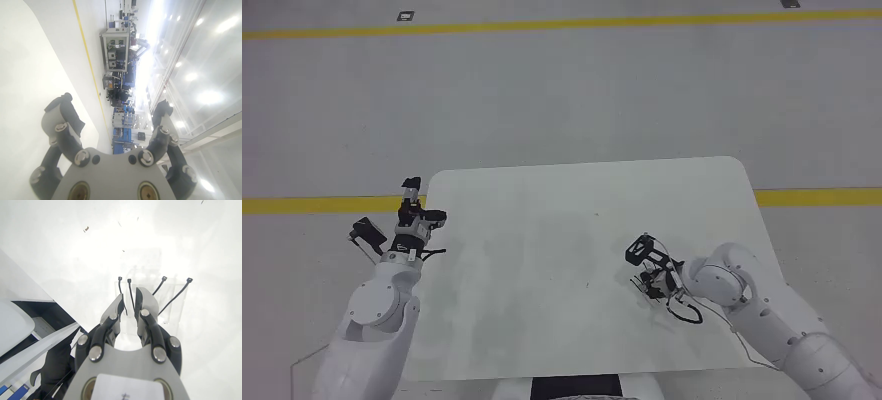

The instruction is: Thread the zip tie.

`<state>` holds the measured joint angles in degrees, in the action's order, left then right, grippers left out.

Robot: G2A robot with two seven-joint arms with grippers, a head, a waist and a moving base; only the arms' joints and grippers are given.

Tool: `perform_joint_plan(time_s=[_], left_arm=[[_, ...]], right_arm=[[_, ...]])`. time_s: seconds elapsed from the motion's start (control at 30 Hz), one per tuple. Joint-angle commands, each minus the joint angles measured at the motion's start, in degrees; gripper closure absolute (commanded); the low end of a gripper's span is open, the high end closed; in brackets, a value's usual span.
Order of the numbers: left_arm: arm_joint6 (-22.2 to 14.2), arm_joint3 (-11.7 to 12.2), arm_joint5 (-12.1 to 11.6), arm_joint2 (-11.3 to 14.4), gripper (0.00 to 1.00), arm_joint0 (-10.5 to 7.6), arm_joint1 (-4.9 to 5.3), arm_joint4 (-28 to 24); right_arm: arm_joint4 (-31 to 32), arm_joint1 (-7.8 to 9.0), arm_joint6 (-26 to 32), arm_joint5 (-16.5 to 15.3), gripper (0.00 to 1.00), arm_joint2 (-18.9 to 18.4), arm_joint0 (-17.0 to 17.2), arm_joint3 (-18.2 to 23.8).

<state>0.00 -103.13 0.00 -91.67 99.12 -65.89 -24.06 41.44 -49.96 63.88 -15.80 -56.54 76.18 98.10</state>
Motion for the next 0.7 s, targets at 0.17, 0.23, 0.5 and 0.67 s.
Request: perform_joint_plan(time_s=[0.17,0.23,0.5,0.67], left_arm=[[0.00,0.00,0.00,0.00,0.00,0.00,0.00,0.00],[0.00,0.00,0.00,0.00,0.00,0.00,0.00,0.00],[0.00,0.00,0.00,0.00,0.00,0.00,0.00,0.00],[0.00,0.00,0.00,0.00,0.00,0.00,0.00,0.00]], right_arm=[[0.60,-0.17,0.14,0.64,0.90,0.45,-0.41,-0.41],[0.71,-0.22,0.19,0.86,0.93,0.57,-0.51,-0.49],[0.79,-0.23,0.17,1.29,1.00,0.23,-0.50,-0.51],[0.22,0.22,0.31,1.49,1.00,-1.76,0.39,1.06]])
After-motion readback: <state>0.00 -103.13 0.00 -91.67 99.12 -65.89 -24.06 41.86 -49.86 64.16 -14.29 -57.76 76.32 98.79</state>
